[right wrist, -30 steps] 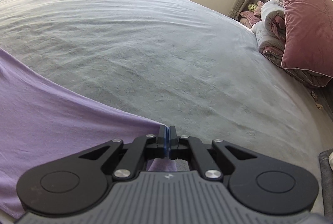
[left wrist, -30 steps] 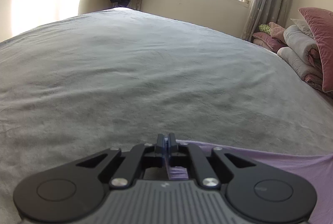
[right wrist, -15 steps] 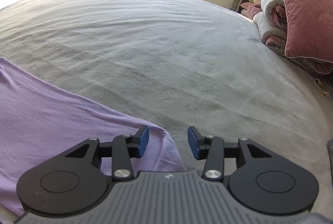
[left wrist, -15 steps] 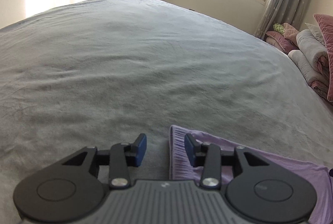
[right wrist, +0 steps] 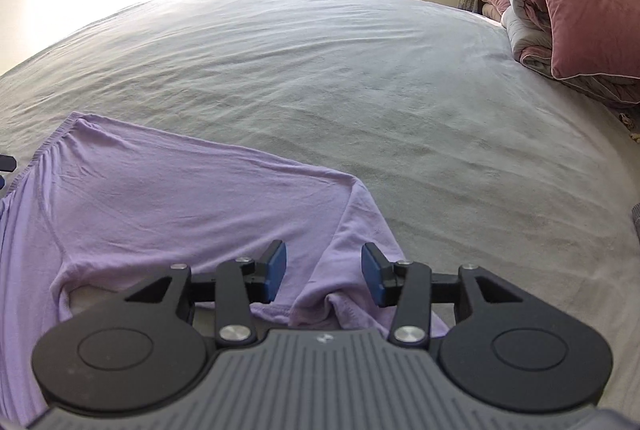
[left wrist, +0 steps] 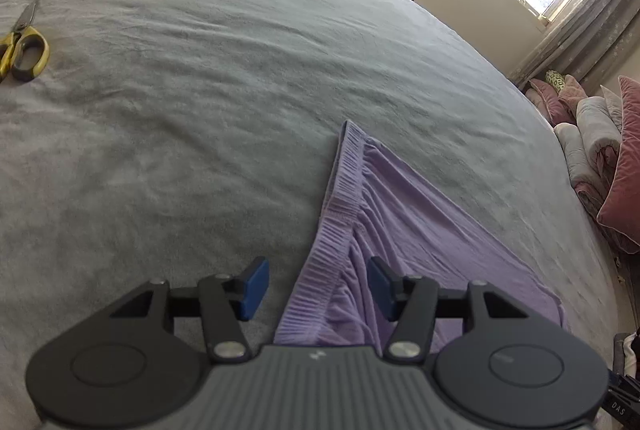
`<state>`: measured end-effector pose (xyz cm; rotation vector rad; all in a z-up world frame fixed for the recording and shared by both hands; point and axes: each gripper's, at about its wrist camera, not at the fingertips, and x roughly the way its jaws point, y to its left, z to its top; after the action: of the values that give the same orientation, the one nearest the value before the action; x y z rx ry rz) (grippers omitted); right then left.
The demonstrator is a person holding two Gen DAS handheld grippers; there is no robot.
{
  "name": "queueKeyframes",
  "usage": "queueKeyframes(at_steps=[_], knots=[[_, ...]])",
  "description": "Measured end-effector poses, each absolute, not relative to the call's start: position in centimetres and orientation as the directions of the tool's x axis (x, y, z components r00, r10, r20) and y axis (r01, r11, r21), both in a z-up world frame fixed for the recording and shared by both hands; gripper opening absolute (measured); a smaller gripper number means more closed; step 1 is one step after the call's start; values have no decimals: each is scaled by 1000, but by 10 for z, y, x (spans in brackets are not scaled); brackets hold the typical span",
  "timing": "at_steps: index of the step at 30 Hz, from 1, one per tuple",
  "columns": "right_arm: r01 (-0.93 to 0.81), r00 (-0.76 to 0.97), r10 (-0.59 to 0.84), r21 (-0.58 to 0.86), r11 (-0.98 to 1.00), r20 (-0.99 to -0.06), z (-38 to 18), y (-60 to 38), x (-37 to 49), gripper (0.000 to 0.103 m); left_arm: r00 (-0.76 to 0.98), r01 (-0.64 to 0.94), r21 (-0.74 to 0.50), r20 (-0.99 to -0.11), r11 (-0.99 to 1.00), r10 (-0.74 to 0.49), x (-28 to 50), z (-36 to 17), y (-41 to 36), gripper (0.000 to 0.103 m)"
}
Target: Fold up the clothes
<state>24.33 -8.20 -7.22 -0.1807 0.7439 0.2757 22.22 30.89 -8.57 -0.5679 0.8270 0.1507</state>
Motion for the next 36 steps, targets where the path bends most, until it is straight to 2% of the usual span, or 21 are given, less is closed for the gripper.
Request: queueKeyframes(at_steps=[9,14,17,24,28,29,31,36], knots=[[-407,669,303,7,914,-679,-64,-65,182,46,690,-425,-608,-697,671,-195,174,-100,318,54],[-489,662,381,13,872,-645,-66,-36,139,46,752,-453,-766,-603,457,-266,157,-130,331,46],[-566,632,447,17,824,-634,-72,-14,115,45,772,-451,-815,-561,365,-299,160,-141,335,43],[-704,540,564,33,710,-625,-91,37,83,29,806,-470,-846,-528,254,-268,155,-159,332,27],[-711,534,561,23,703,-633,-104,51,77,10,821,-465,-859,-509,214,-258,155,-164,330,15],[-708,539,560,22,706,-629,-104,51,75,3,826,-465,-859,-508,215,-245,153,-164,330,12],[-702,550,559,19,712,-621,-104,52,71,2,835,-464,-856,-508,227,-211,149,-159,330,8],[-710,562,572,7,704,-598,-99,55,58,2,846,-482,-785,-533,390,-26,134,-130,334,7]])
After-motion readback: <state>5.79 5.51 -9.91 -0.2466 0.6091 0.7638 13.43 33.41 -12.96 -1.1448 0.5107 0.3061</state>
